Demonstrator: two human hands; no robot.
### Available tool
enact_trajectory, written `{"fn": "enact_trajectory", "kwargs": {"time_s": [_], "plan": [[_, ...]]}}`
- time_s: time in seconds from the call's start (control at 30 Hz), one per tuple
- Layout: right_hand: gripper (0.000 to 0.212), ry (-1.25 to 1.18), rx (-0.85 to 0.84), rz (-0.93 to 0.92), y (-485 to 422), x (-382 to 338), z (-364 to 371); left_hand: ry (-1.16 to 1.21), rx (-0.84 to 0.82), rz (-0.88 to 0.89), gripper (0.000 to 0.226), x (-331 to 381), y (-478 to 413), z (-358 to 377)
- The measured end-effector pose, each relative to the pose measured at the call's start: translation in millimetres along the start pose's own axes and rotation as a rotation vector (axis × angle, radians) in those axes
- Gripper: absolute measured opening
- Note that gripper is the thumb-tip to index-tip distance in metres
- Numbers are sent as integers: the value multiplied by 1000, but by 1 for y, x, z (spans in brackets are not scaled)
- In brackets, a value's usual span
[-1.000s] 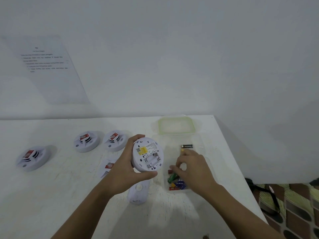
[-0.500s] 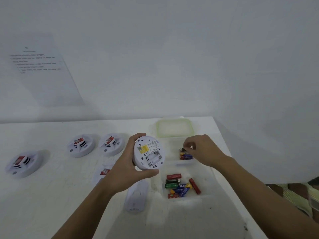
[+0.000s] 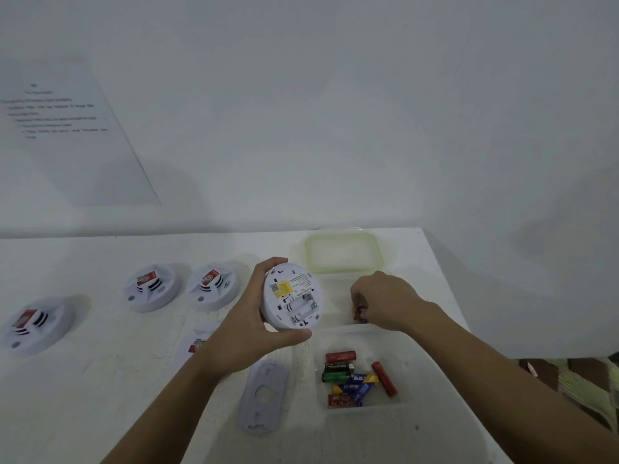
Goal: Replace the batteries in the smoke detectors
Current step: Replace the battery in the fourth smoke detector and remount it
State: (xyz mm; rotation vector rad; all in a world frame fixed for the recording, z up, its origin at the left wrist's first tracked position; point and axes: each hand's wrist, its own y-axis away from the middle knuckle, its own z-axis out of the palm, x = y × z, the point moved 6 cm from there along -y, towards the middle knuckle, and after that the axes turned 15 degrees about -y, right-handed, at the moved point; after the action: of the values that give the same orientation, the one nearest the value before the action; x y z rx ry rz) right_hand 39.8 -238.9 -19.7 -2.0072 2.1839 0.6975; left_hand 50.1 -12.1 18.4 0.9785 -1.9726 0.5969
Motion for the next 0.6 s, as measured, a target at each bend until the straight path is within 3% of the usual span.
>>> {"fn": "enact_trajectory", "kwargs": {"time_s": [0.27, 0.47, 0.6], "plan": [[18, -77, 5, -5, -2, 0, 2, 1, 8, 4, 98, -1, 4, -1], [12, -211, 157, -45, 8, 0, -5, 3, 19, 12, 98, 3, 13, -5], [10, -563, 336, -127, 25, -8, -20, -9, 32, 15, 98, 5, 20, -11]]}}
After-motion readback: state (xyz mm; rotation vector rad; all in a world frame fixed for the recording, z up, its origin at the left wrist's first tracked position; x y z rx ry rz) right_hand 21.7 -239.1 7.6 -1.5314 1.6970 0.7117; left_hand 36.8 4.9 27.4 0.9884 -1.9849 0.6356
